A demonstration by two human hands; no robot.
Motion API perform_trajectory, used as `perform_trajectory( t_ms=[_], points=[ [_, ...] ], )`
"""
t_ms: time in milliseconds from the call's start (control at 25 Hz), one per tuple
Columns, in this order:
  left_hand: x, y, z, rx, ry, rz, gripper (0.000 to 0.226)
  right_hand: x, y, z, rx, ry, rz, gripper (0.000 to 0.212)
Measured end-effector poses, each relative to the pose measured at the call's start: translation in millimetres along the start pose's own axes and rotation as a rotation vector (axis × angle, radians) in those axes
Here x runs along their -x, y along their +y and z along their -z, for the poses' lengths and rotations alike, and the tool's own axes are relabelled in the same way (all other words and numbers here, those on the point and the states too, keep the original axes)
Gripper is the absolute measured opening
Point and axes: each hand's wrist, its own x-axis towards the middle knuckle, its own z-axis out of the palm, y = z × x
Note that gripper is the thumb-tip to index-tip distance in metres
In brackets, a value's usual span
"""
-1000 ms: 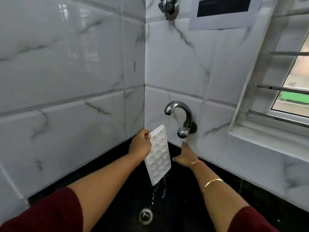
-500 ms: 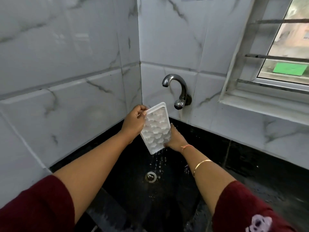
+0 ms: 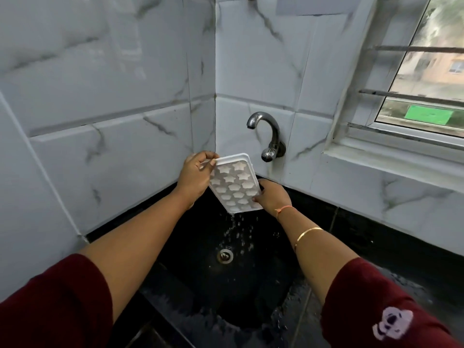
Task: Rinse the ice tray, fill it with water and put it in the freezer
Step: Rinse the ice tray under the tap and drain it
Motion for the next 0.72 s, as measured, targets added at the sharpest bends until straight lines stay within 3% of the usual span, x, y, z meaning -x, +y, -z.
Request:
perform_trajectory(
  t_ms=[120,200,440,560,720],
  points=[
    [2.0,-1.1,5.3,-0.342,0.076,-0.065,0.02,9.8,-0.3,10.9,0.087,0.033,-0.017,0.018],
    [6.9,1.9,6.4,-0.498,0.041,-0.131,0.026,16.2,-1.7,18.5,0.152,0.06,-0.001,0.016],
    [31.4,23.8,3.0,-0.581,-0.057,-0.201,0.038,28.7,-2.2,32.8,0.327,0.132,0.108,0.021],
    [34.5,29.9,0.9,-0.775,-0.058,-0.243,0.053,35.3,6.0,33.1,0.33,0.176,0.141,0.025],
    [27.5,24.3,-2.8,-0.937,-0.264,-0.179,0.05,40.5,12.9,27.6,0.331,0.191,0.192,0.031]
  ],
)
